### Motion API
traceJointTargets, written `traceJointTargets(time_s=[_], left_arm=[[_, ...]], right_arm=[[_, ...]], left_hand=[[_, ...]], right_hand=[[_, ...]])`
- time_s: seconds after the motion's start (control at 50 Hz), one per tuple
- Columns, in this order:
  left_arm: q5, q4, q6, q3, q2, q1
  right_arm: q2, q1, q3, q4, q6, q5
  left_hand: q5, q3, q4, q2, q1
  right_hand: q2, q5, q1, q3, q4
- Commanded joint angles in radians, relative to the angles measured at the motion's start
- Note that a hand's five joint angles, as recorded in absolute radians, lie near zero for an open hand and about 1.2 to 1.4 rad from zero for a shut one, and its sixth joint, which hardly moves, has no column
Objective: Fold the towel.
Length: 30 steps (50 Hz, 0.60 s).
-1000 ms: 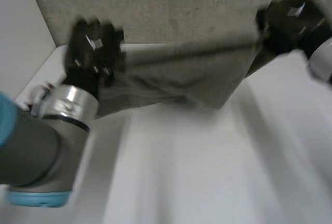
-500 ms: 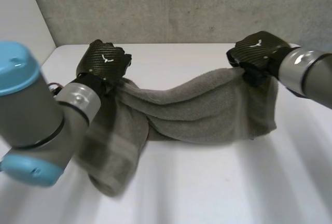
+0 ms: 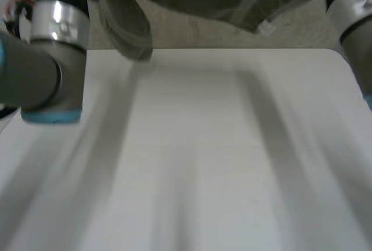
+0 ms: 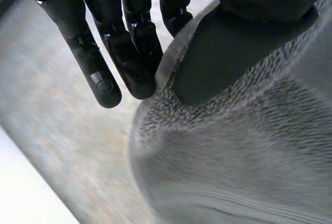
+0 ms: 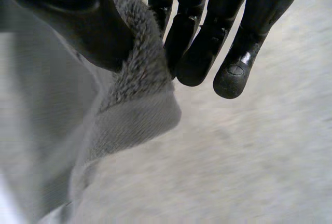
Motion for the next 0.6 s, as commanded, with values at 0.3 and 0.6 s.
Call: traceJointTargets(time_s=[0.3, 0.6], left_arm=[[-0.003, -0.069, 0.011, -0.439, -0.237, -0.100], [-0.001, -0.172, -0.004, -0.439, -0.169, -0.123]], right_arm=[[0.172, -0.065, 0.402, 0.112, -0.088, -0.080], [0.139, -0.214, 0.490, 0.076, -0.087, -0.048]], left_hand=[[0.192, 0.179, 0.178, 0.179, 0.243], [-0.796, -0.810, -0.811, -0.810, -0.746]], right_hand=[[0.060, 0.057, 0.067, 0.065, 0.058], [0.060, 0.057, 0.067, 0.065, 0.058]])
